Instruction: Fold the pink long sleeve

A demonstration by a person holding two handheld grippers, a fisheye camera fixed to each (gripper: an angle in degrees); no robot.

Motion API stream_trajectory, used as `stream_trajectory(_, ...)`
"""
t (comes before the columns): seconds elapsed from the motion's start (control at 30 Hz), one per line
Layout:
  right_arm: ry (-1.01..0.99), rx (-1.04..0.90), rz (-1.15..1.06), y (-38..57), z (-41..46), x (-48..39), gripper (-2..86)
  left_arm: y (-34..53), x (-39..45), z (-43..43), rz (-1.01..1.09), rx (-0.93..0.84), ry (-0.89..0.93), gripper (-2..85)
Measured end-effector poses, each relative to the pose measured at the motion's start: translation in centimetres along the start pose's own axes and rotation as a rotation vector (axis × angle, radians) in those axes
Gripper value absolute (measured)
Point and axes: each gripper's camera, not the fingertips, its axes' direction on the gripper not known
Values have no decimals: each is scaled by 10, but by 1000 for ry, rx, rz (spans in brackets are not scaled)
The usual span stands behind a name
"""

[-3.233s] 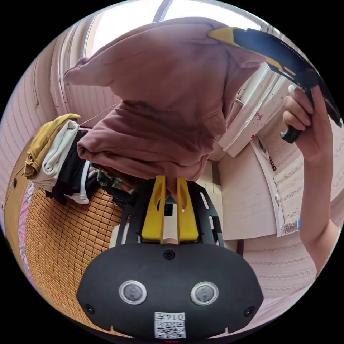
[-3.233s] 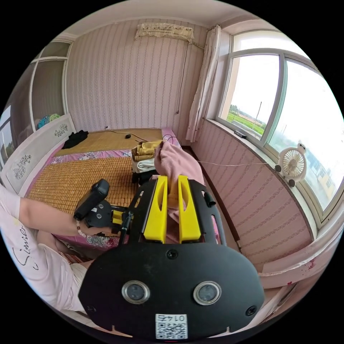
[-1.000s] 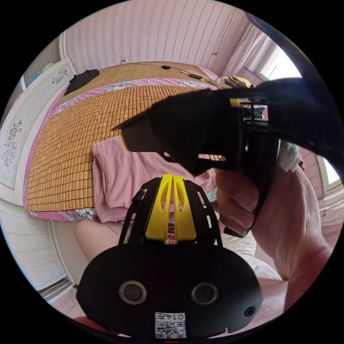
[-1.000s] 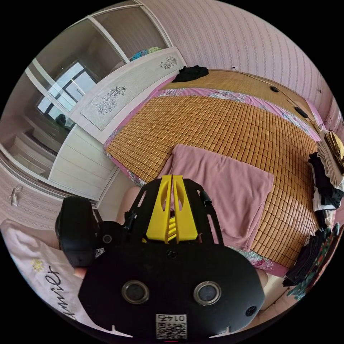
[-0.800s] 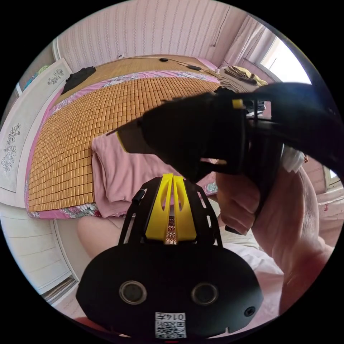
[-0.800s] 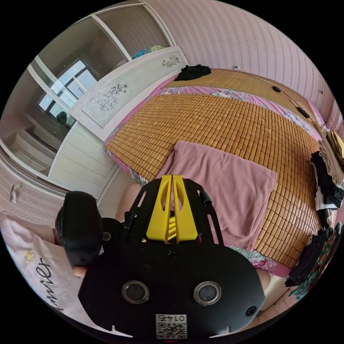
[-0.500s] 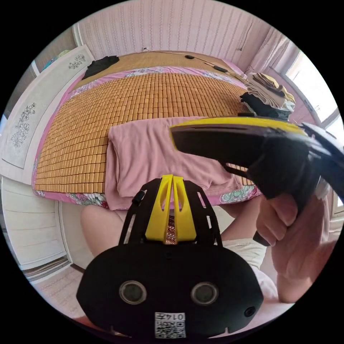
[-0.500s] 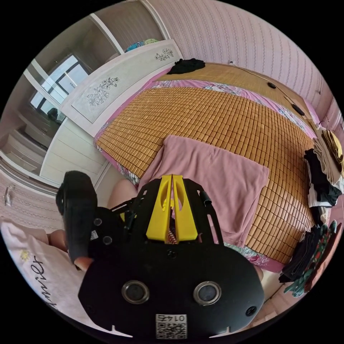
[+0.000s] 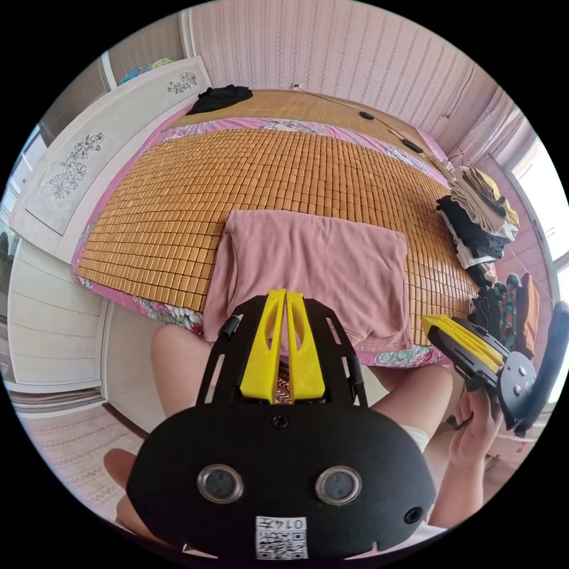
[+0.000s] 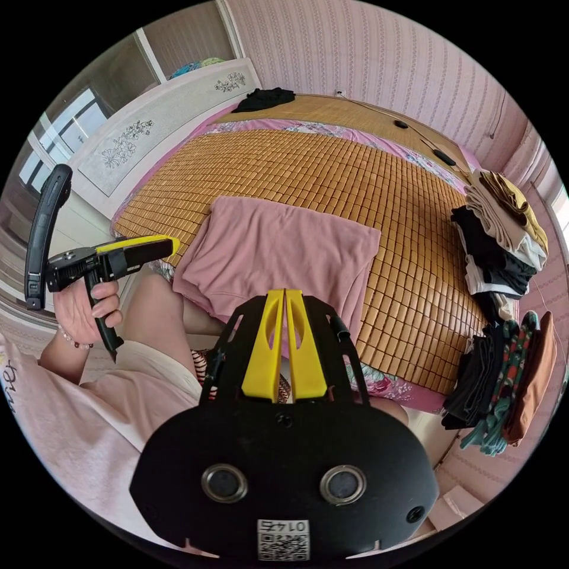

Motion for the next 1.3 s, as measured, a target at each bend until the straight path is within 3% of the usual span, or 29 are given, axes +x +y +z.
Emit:
stream_trajectory(0.27,3,13,-34,-1,1,-12,-9,-5,-33,3,25,39,30,-8)
stream_trajectory(0.53,18,62,-127,4,1,-18,-8,1,-75,15,413,257,152,-7)
stream_trajectory(0.77,29,37,-101,4,21,-8,55,-4,-155,29,336,404,273,22)
stream_trajectory(0.87,-14,-12,-40,-1,38,7,102,-18,-192,46,287,321,338,115)
stream_trajectory(0.93,-46,-54,4,-6,53,19,113,-34,-218,67,221,174,380,152)
stream_trajectory(1.13,-91,-127,113,-26,90,43,142,-63,-247,112,127,4,481,167)
stream_trajectory(1.3,-49,-196,198,-43,119,61,149,-86,-252,149,72,-131,460,166)
